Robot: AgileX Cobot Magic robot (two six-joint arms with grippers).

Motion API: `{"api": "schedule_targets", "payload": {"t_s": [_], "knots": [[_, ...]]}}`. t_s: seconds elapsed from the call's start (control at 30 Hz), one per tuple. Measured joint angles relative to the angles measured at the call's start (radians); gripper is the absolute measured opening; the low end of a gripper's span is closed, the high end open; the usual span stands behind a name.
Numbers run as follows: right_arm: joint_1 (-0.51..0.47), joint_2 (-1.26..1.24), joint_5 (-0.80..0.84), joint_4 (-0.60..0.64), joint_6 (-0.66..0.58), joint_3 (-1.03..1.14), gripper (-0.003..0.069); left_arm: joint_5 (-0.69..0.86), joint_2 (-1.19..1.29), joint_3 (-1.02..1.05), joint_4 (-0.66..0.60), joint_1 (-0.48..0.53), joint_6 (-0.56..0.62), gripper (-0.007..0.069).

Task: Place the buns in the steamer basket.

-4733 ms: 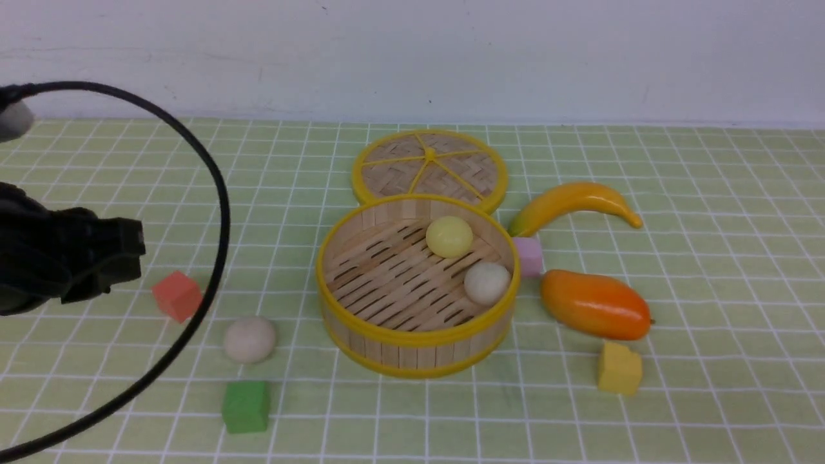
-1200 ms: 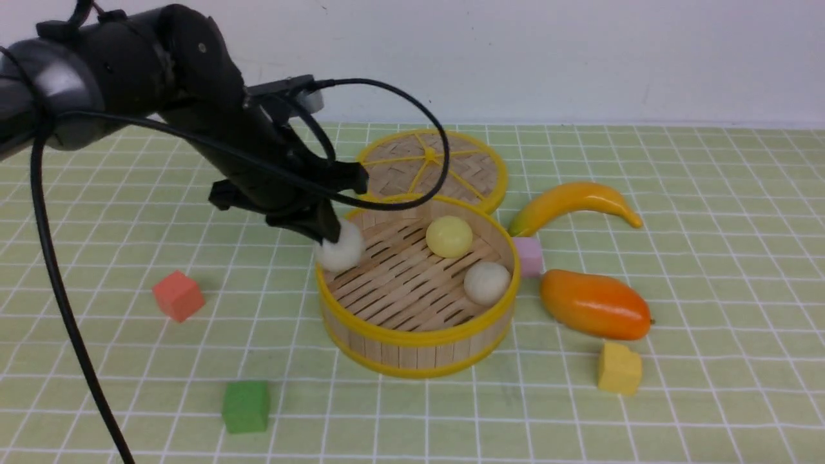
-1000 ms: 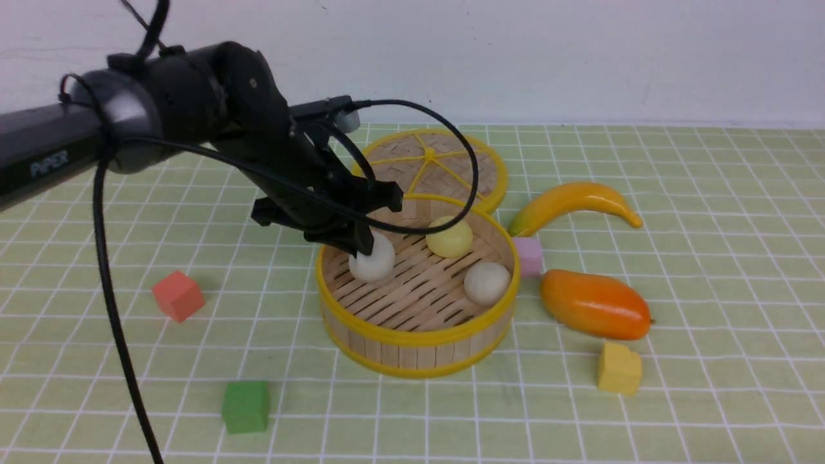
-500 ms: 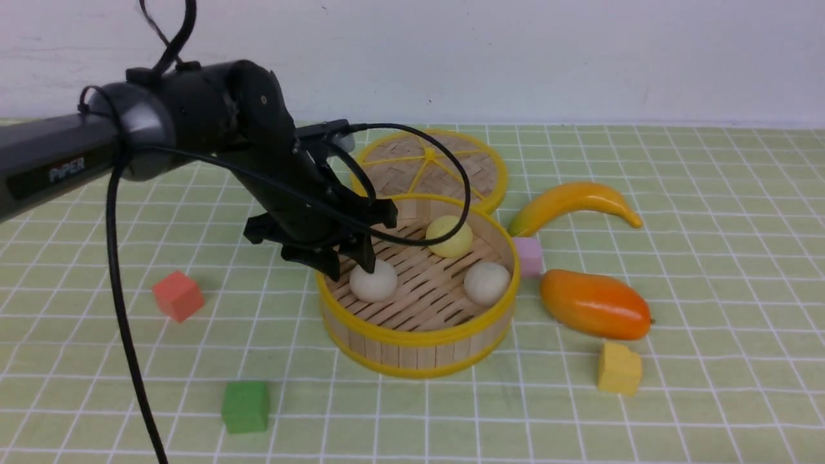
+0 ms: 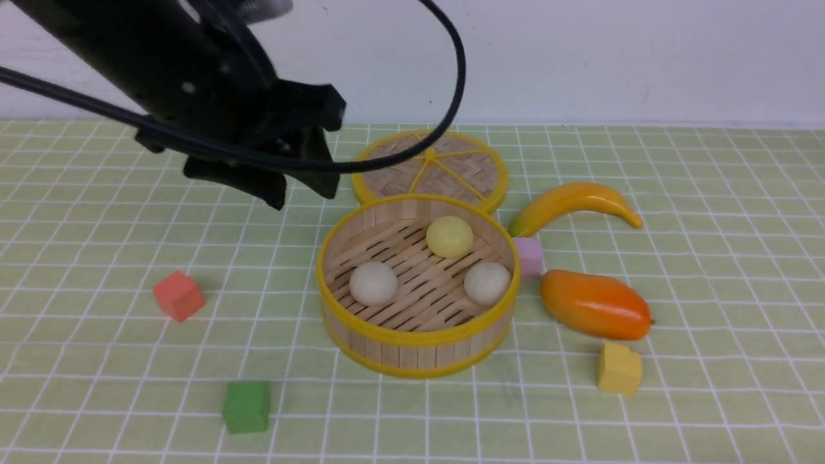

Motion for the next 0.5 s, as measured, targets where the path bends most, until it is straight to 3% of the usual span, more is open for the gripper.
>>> {"api": "schedule_targets", "payload": {"t_s": [0.3,0.5], "knots": [[0.053,0.0,0.0,0.0,0.0,0.001,0.0133,0.028,-0.351,0.162,0.042,0.0,-0.103,0.0298],[0.055,0.0,0.0,0.0,0.0,0.001,0.0137,-0.043,-0.644,0.526,-0.017,0.0,-0.17,0.0164]]}}
